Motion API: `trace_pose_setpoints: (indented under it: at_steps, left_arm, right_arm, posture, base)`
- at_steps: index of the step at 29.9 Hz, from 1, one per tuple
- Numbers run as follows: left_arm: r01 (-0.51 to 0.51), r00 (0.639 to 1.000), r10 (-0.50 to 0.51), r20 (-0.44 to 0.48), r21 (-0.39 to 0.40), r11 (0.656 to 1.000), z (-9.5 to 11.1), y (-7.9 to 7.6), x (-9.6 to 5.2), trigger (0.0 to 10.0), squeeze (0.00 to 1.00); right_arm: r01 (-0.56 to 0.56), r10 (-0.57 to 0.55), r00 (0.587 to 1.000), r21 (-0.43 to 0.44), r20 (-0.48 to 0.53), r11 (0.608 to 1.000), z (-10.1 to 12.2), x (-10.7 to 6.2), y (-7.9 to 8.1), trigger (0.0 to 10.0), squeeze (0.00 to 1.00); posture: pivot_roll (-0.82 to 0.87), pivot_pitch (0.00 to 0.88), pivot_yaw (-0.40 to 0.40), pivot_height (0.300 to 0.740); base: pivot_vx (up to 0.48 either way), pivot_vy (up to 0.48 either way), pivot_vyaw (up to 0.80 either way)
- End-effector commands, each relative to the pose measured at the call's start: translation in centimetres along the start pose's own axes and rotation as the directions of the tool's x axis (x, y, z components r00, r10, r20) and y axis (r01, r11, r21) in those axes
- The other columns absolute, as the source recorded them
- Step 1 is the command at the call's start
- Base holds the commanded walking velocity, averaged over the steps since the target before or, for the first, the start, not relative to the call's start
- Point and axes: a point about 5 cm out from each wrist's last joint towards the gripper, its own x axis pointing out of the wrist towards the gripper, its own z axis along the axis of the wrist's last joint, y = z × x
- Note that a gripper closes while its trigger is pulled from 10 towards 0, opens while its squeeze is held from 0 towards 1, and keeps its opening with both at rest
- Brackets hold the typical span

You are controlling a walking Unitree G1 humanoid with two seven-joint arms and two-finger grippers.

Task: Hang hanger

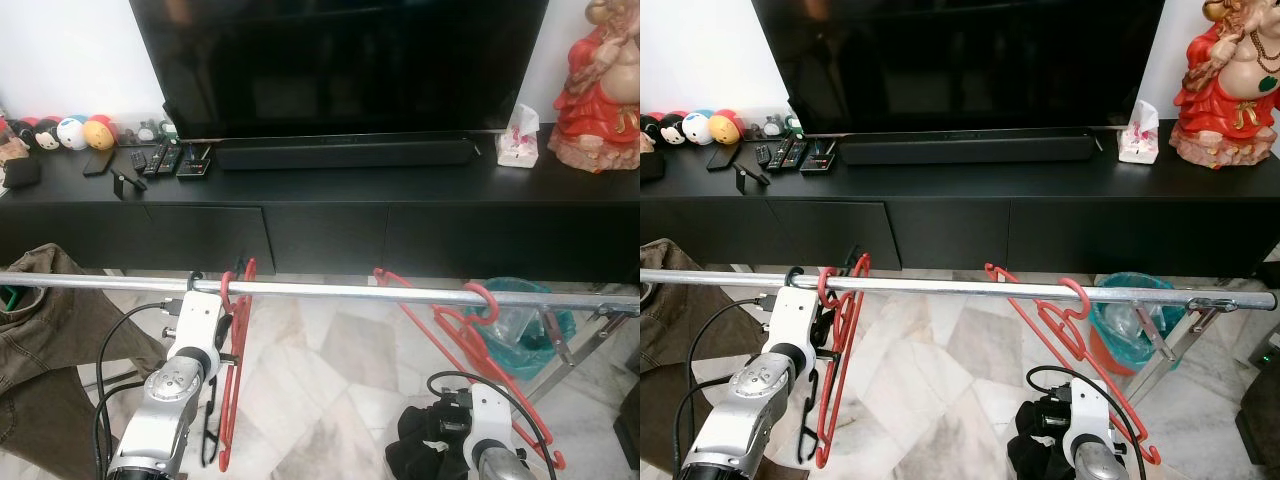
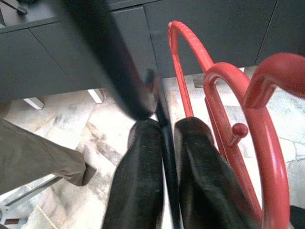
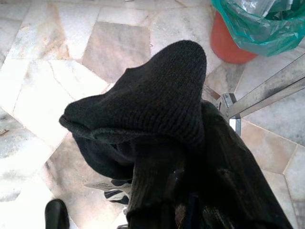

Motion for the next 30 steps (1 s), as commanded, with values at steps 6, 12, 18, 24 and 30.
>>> trace_pose_setpoints:
  at_steps: [6,12,18,24,30]
  left_arm:
    - [0.000,1.000,0.000,-0.017,0.001,1.000,-0.6,0.1,-0.1,0.0,0.00]
    - [-0.031,0.999,0.031,-0.010,0.020,0.999,-0.9,0.5,-0.1,0.0,0.00]
    - [-0.127,0.991,0.126,0.053,0.027,0.991,-0.5,1.9,-0.4,0.0,0.00]
    - [-0.157,0.977,0.156,0.146,-0.009,0.988,0.2,2.6,-1.1,3.8,0.00]
    - [-0.156,0.964,0.150,0.218,0.011,0.988,-0.1,4.0,-3.2,10.0,0.00]
  right_arm:
    - [-0.013,0.013,1.000,-0.007,0.008,1.000,0.4,0.1,0.3,10.0,0.00]
    - [-0.013,0.013,1.000,-0.008,0.008,1.000,0.4,0.1,0.4,10.0,0.00]
    - [-0.015,0.015,1.000,-0.008,0.003,1.000,0.2,0.1,0.5,10.0,0.00]
    - [-0.014,0.014,1.000,-0.008,0.005,1.000,0.2,0.1,0.4,10.0,0.00]
    - [-0.012,0.012,1.000,-0.008,0.005,1.000,0.3,0.1,0.3,10.0,0.00]
  posture:
    - [0.01,0.000,0.071,0.740]
    - [0.00,0.000,0.071,0.740]
    - [0.01,0.000,0.071,0.740]
    - [0.01,0.000,0.072,0.740]
    - [0.00,0.000,0.073,0.740]
  base:
    - [0.000,0.000,0.00]
    - [0.000,0.000,0.00]
    - [0.000,0.000,0.00]
    - [0.000,0.000,0.00]
    - [0.000,0.000,0.00]
